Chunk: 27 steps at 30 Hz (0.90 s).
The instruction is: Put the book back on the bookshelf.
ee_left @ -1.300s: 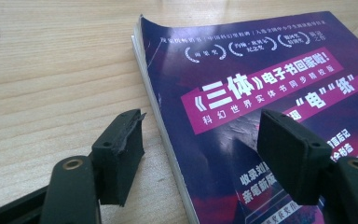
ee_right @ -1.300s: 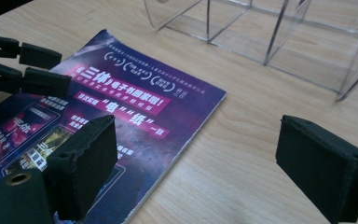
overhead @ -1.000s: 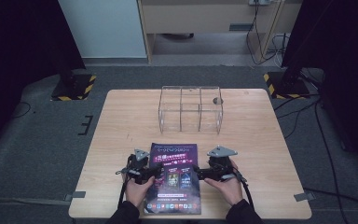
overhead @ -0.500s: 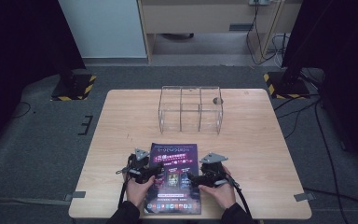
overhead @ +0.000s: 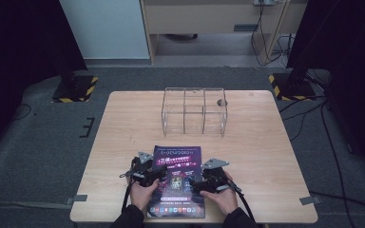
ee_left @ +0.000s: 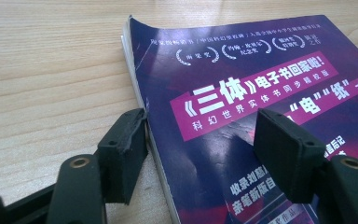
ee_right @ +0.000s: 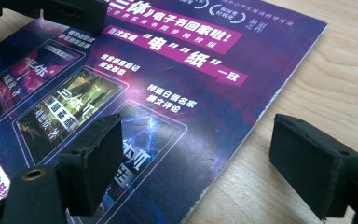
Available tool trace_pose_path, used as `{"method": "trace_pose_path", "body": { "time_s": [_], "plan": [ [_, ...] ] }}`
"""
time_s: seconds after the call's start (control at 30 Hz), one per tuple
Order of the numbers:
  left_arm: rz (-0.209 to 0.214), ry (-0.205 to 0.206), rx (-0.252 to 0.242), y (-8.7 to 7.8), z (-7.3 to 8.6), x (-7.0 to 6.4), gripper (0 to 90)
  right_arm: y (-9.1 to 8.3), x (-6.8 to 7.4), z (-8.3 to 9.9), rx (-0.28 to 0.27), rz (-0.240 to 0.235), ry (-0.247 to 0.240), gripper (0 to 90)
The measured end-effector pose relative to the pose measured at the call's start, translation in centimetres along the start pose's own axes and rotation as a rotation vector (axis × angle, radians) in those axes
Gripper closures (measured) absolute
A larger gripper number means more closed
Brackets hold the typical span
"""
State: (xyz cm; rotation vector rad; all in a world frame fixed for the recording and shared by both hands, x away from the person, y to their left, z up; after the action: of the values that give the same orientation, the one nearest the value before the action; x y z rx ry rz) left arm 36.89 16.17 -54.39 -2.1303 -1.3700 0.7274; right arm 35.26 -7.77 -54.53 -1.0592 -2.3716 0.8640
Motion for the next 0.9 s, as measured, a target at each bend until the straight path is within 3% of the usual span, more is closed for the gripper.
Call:
{"method": "trace_pose_path", "body": {
  "time_s": [0.33, 0.67, 0.9],
  "plan": [
    [-0.005, -0.018, -0.023, 0.08, 0.09, 0.05, 35.2, 0.29, 0.34, 0.06, -0.008, -0.017, 0.004, 18.9],
    [0.001, -0.003, -0.036, 0.17, 0.21, 0.1, 34.2, 0.36, 0.53, 0.06, -0.011, -0.015, 0.003, 19.0],
    [0.002, -0.095, -0.066, -0.06, 0.35, 0.52, 43.9, 0.41, 0.53, 0.08, -0.015, -0.019, -0.005, 18.2]
  ]
}}
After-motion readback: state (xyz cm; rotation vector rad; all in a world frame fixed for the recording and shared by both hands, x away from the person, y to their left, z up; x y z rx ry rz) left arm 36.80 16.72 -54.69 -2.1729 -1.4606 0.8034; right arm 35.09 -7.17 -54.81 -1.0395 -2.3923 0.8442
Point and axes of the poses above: each handheld gripper's, and its own axes: y roughly forward along the jaws, z roughly out of its underside, x roughly to its left, the point moved 2 cm from there along y, roughly forward along the jaws, and after that the axes turned 2 degrees about z, right-handed, at the moved point
